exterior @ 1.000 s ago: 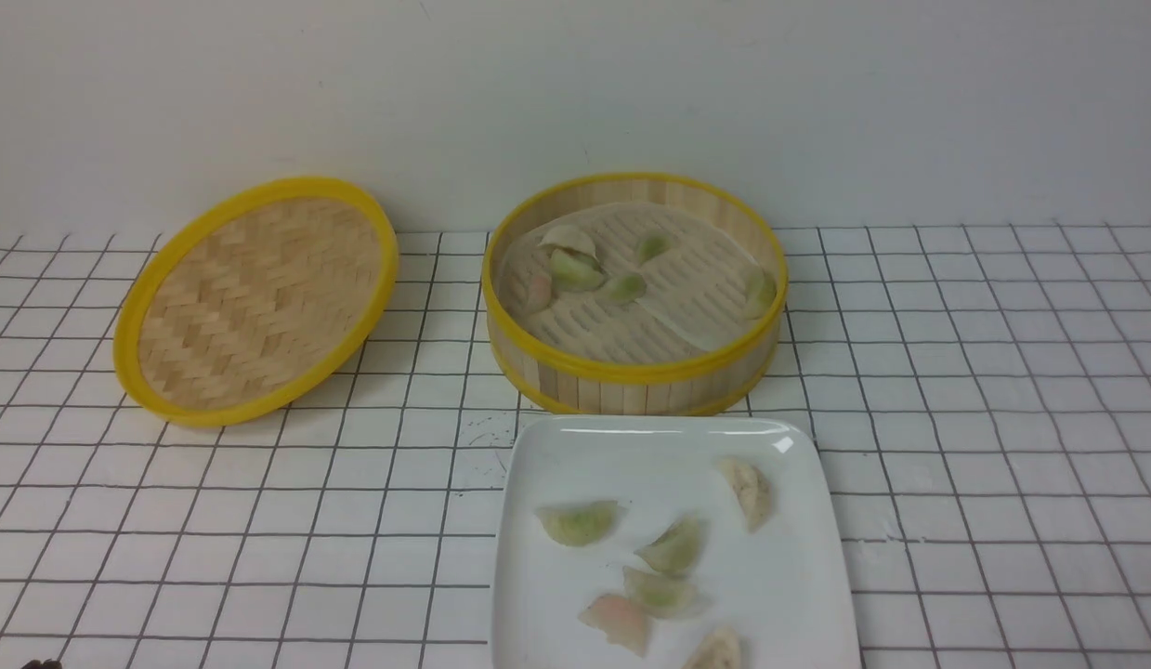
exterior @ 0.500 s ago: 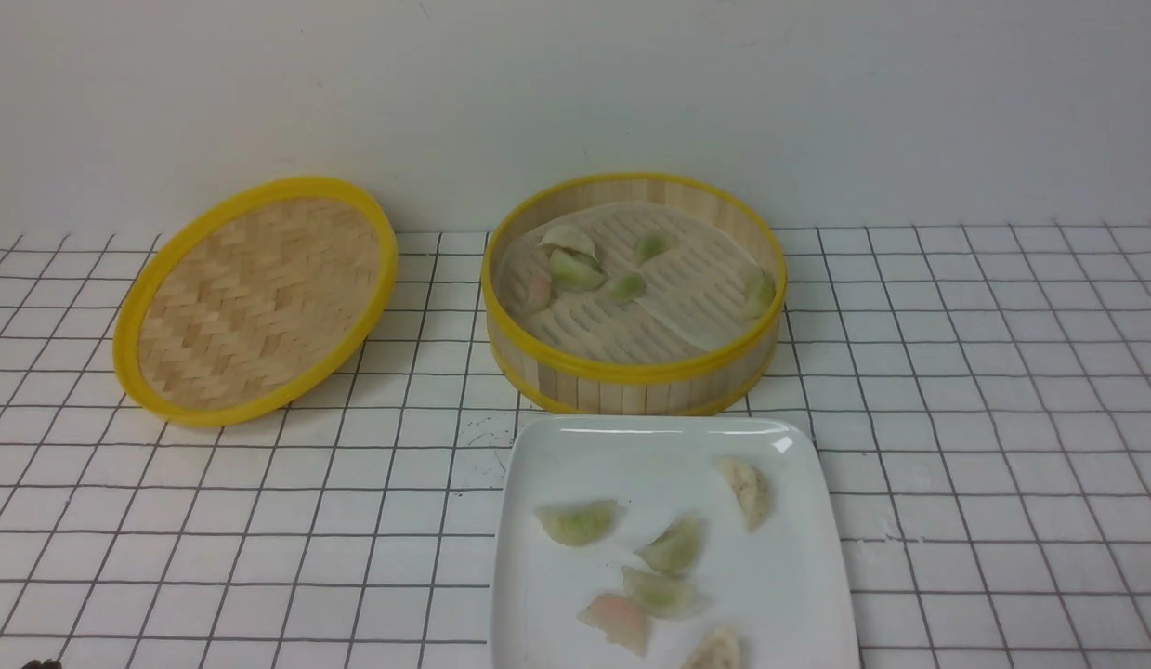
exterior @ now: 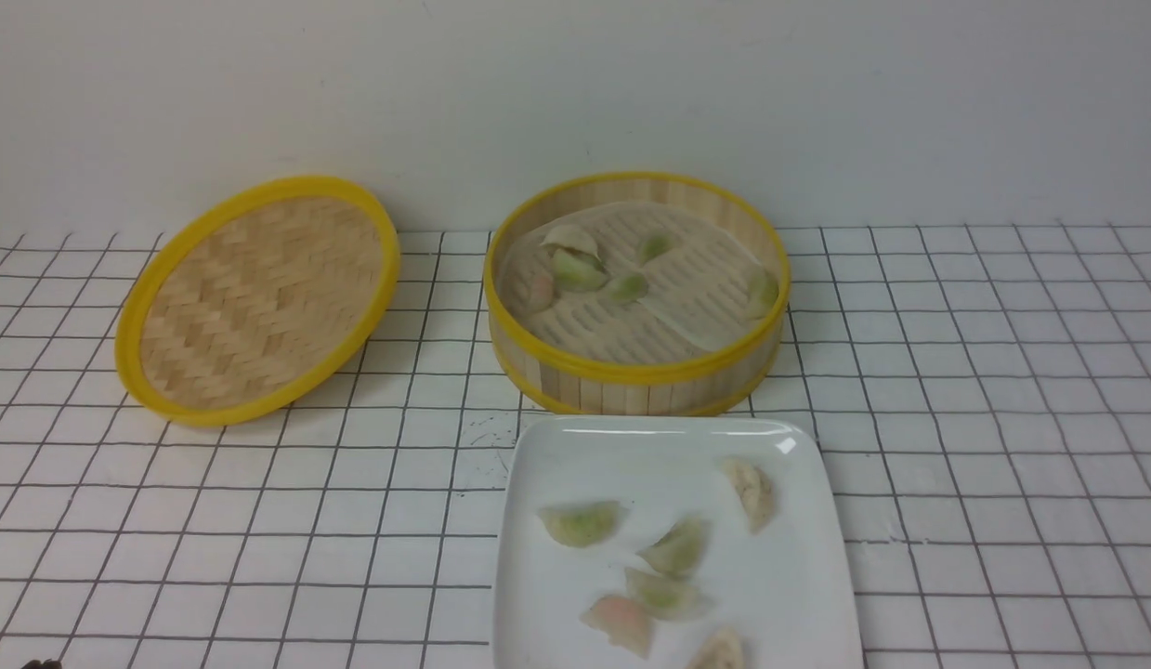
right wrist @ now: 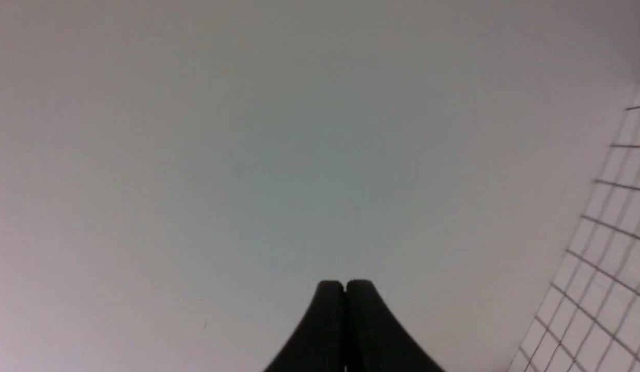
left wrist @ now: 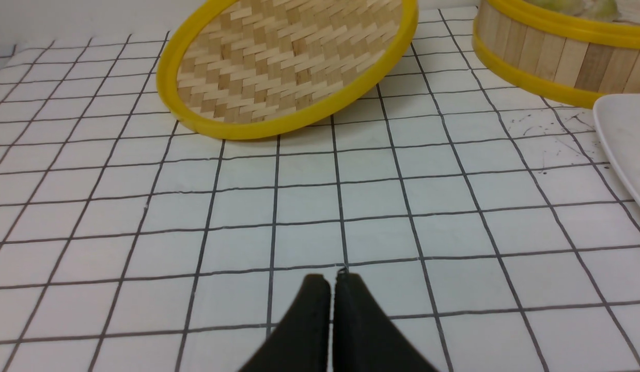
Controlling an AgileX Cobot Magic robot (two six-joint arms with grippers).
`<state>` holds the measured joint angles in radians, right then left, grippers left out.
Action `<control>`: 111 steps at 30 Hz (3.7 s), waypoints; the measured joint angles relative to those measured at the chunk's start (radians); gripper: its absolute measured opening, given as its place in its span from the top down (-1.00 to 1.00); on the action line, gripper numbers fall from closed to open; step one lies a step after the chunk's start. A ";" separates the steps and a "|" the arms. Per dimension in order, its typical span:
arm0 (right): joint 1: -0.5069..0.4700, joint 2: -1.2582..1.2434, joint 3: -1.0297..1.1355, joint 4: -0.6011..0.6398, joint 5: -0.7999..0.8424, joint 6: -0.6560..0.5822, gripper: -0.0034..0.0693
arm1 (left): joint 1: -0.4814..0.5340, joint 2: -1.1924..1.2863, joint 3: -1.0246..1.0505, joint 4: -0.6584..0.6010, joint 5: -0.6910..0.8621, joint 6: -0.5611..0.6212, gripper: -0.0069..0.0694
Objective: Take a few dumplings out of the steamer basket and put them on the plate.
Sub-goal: Use the right arm to grab a dumpling from inside the steamer
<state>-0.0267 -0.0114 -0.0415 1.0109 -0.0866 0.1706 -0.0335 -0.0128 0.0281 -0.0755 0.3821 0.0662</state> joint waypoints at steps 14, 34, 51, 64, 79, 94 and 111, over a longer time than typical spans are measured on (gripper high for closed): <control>0.046 1.095 -1.062 -0.608 1.154 -0.219 0.94 | 0.000 0.000 0.000 0.000 0.000 0.000 0.83; 0.410 2.206 -2.193 -0.961 1.335 -0.056 0.89 | 0.000 0.000 0.000 0.000 0.000 0.000 0.83; 0.430 2.418 -2.275 -1.130 1.338 0.010 -0.12 | 0.000 0.000 0.000 0.000 0.000 0.000 0.83; 0.432 2.482 -2.285 -1.119 1.331 0.002 -0.14 | 0.000 0.000 0.000 0.000 0.000 0.000 0.83; 0.445 2.485 -2.395 -1.120 1.337 -0.007 -0.13 | 0.000 0.000 0.000 0.000 0.000 0.000 0.83; 0.444 2.543 -2.396 -1.216 1.337 0.012 -0.13 | 0.000 0.000 0.000 0.000 0.000 0.000 0.83; 0.460 2.543 -2.396 -1.304 1.335 -0.015 -0.13 | 0.000 0.000 0.000 0.000 0.000 0.000 0.83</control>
<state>0.4332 2.5320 -2.4371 -0.2936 1.2483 0.1560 -0.0335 -0.0128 0.0281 -0.0755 0.3821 0.0662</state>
